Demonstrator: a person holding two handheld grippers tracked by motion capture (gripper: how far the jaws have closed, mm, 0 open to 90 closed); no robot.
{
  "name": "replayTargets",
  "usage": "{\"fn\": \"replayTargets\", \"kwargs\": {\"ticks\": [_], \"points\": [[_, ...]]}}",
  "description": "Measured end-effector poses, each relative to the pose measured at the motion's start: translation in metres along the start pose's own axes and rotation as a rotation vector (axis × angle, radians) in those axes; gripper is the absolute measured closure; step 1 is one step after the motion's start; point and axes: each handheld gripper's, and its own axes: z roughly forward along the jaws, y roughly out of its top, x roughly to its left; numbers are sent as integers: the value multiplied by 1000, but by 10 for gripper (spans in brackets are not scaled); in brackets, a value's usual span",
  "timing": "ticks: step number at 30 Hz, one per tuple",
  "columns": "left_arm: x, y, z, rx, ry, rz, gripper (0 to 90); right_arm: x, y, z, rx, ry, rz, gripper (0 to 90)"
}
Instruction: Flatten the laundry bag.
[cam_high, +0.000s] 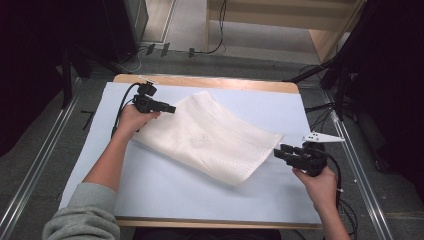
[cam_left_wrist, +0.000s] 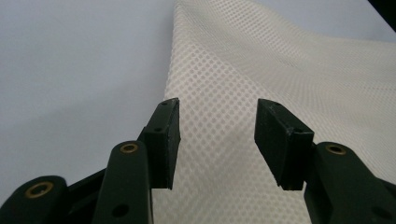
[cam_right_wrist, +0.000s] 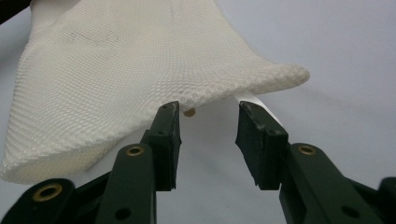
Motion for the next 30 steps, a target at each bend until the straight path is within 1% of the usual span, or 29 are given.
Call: {"fn": "replayTargets", "kwargs": {"ticks": [1, 2, 4, 5, 6, 7, 8, 9, 10, 11, 12, 13, 14, 16, 17, 18, 19, 20, 22, 23, 24, 26, 27, 30], "points": [[1, 0, 3, -8, 1, -13, 502, -1, 0, 0, -2, -1, 1, 607], [3, -1, 6, -4, 1, -21, 501, -1, -1, 0, -1, -2, 5, 607], [6, -2, 10, 14, 22, -23, 485, -2, -1, -1, -1, -2, 2, 601], [7, -3, 11, 22, 46, -19, 485, -2, -1, -1, -1, -2, 2, 601], [9, -3, 9, 18, 51, -24, 473, -2, -2, -2, 1, -2, 3, 598], [13, -3, 6, -6, 44, -41, 469, -3, -2, -2, -1, -1, 5, 597], [16, -3, 2, -24, 37, -45, 462, -3, -2, -3, -2, 0, 4, 596], [19, -4, -1, -38, 32, -58, 455, -4, -2, -3, -3, -1, 5, 595], [22, -5, -2, -40, 24, -64, 448, -4, -2, -3, -3, -1, 4, 595], [27, -7, -2, -23, 4, -85, 434, -4, -2, -3, -4, -1, 4, 594], [30, -9, -1, -7, -7, -94, 424, -4, -2, -3, -5, 0, 2, 592], [31, -11, 3, 27, -33, -91, 426, -4, -2, -3, -5, 1, 0, 592], [31, -13, 6, 57, -47, -81, 442, -3, -2, -2, -5, 1, 0, 592], [27, -15, 12, 104, -62, -53, 523, -3, -1, -2, -4, 1, -4, 592], [25, -15, 15, 131, -69, -36, 582, -3, -1, -1, -5, 1, -5, 592], [23, -16, 17, 141, -59, -16, 637, -3, -1, -1, -4, 1, -4, 592], [22, -15, 17, 144, -49, -9, 684, -3, -1, -1, -4, 0, -3, 593], [22, -15, 17, 149, -62, -22, 782, -4, -1, -1, -10, 0, 0, 593], [22, -14, 16, 150, -74, -21, 851, -5, -1, -1, -10, -3, 1, 595], [21, -14, 14, 149, -80, -22, 871, -6, -1, -2, -10, -3, 6, 595], [20, -13, 12, 136, -80, -19, 885, -7, -2, -3, -14, -7, 6, 596], [17, -10, 4, 89, -92, -15, 887, -8, -2, -3, -19, -7, 9, 596], [16, -9, 0, 72, -107, -19, 890, -9, -1, -4, -20, -8, 10, 598], [6, -5, -13, 35, -113, 20, 891, -9, 0, -7, -36, -13, 14, 601]]}}
